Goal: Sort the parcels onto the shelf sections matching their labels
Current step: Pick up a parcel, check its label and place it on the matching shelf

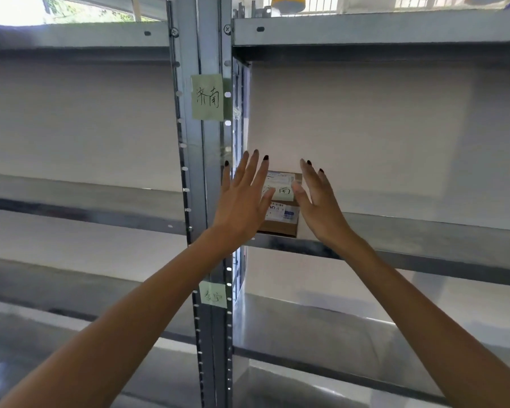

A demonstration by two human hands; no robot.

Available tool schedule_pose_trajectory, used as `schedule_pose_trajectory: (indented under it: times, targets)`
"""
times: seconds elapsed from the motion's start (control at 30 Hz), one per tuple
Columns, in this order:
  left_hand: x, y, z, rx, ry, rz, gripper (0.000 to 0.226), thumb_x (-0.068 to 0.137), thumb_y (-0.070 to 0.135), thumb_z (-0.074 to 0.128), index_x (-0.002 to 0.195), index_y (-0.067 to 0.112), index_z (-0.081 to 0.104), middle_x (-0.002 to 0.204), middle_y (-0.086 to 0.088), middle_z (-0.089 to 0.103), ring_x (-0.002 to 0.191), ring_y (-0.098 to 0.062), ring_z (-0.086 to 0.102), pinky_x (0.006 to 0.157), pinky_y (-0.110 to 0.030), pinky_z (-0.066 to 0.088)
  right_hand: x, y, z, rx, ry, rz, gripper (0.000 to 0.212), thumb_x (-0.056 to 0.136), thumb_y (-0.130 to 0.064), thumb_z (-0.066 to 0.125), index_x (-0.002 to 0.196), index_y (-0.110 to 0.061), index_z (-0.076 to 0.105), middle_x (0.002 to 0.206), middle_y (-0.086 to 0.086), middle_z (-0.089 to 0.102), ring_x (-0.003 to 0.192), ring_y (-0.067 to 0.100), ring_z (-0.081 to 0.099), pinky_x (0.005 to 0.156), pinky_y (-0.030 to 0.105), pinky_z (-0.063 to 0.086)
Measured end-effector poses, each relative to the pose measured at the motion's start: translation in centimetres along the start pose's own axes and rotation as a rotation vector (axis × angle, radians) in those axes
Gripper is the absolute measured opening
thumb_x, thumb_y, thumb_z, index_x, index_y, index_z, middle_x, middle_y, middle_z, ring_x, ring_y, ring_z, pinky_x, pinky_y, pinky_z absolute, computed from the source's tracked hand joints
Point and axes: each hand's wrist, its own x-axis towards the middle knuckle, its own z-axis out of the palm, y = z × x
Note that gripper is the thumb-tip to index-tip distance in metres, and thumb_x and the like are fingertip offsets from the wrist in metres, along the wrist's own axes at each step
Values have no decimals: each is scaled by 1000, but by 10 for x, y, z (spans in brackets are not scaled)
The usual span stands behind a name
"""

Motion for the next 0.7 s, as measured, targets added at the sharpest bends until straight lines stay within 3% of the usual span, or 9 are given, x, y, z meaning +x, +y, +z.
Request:
schedule_pose_trajectory:
  times: [0.17, 0.37, 0.53, 0.7]
  targets:
    - [-23, -13, -5, 105, 6, -59, 64, 99, 50, 14, 150, 22, -11, 159, -3, -19, 145, -21, -20, 118, -53, -7, -12, 0, 11, -84, 12, -61, 55, 100, -40, 28, 150, -30, 9, 159, -3, 14, 148, 22, 2, 119, 52, 7]
    - [-44, -25, -4, 115, -19, -95, 65, 98, 49, 15, 150, 21, -12, 159, -3, -18, 146, -20, -20, 117, -49, -10, -25, 5, 25, -55, -4, -97, 50, 101, -34, 26, 149, -30, 14, 156, -1, 23, 146, 22, 16, 117, 56, 12]
    - [-39, -9, 10, 89, -8, -89, 66, 99, 49, 18, 150, 21, -12, 159, -4, -19, 145, -21, -21, 118, -54, -5, -34, 21, 19, -88, -52, -83, 53, 99, -44, 19, 149, -36, 7, 159, -7, 15, 148, 19, 3, 117, 57, 4]
    - [-37, 37, 22, -32, 34, -67, 63, 101, 43, 23, 151, 22, -10, 159, -3, -18, 145, -20, -21, 114, -45, -16, -46, 45, -7, -118, -40, -23, 50, 102, -33, 23, 146, -39, 0, 160, -9, 3, 148, 13, -4, 119, 50, -1]
